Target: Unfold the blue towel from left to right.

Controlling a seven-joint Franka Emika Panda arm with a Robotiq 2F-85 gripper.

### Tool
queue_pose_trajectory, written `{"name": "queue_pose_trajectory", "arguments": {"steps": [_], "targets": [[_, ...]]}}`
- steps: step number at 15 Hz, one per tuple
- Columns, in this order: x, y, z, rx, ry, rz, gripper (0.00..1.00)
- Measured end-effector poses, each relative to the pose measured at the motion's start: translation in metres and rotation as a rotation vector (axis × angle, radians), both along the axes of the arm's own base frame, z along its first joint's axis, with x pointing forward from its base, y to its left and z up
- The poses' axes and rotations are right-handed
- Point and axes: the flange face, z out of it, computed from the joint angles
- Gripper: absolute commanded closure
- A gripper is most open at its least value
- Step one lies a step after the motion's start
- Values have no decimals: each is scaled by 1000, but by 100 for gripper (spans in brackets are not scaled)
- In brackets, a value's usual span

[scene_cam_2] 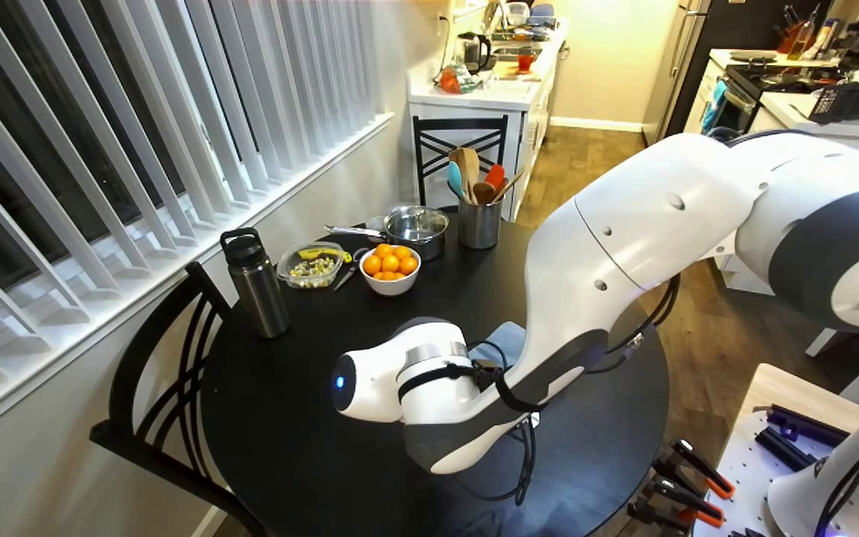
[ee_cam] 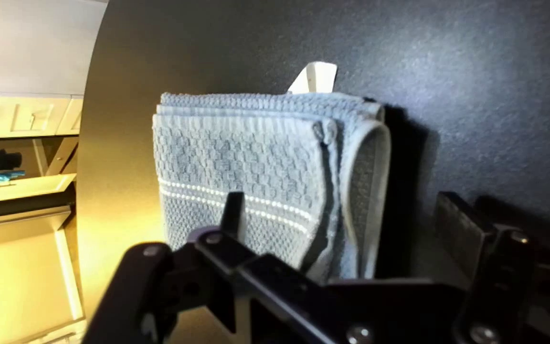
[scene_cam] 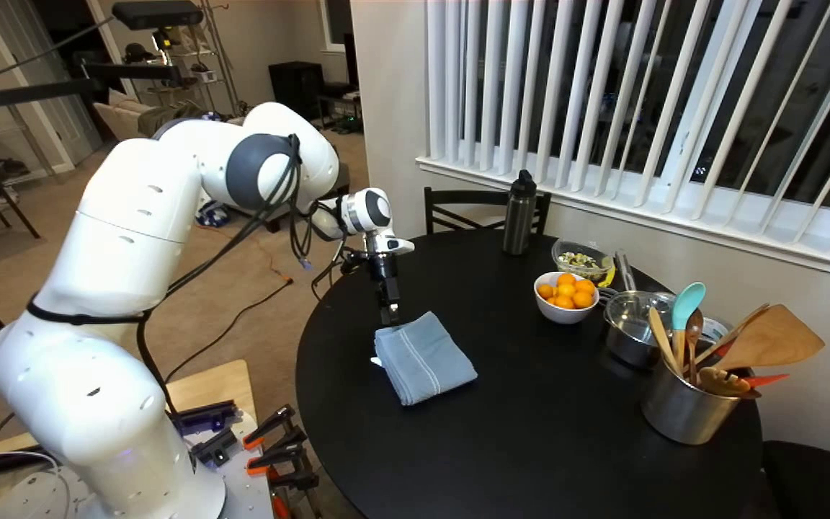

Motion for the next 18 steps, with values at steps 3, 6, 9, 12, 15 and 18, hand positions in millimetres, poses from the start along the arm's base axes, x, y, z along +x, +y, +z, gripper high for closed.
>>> {"name": "queue_pose_trajectory", "arguments": {"steps": [3,6,9,12,15,18], "targets": [[12,-14,-4,-28,-15,1,0],[19,-18,-10,-39,-12,17,11],[22,-18,-19,-46,-6,27,40],[22,-20,-23,-53,-4,31,59],[23,-23,-23,-53,-4,26,80],[24,-24,-23,-53,-4,24,98]]}}
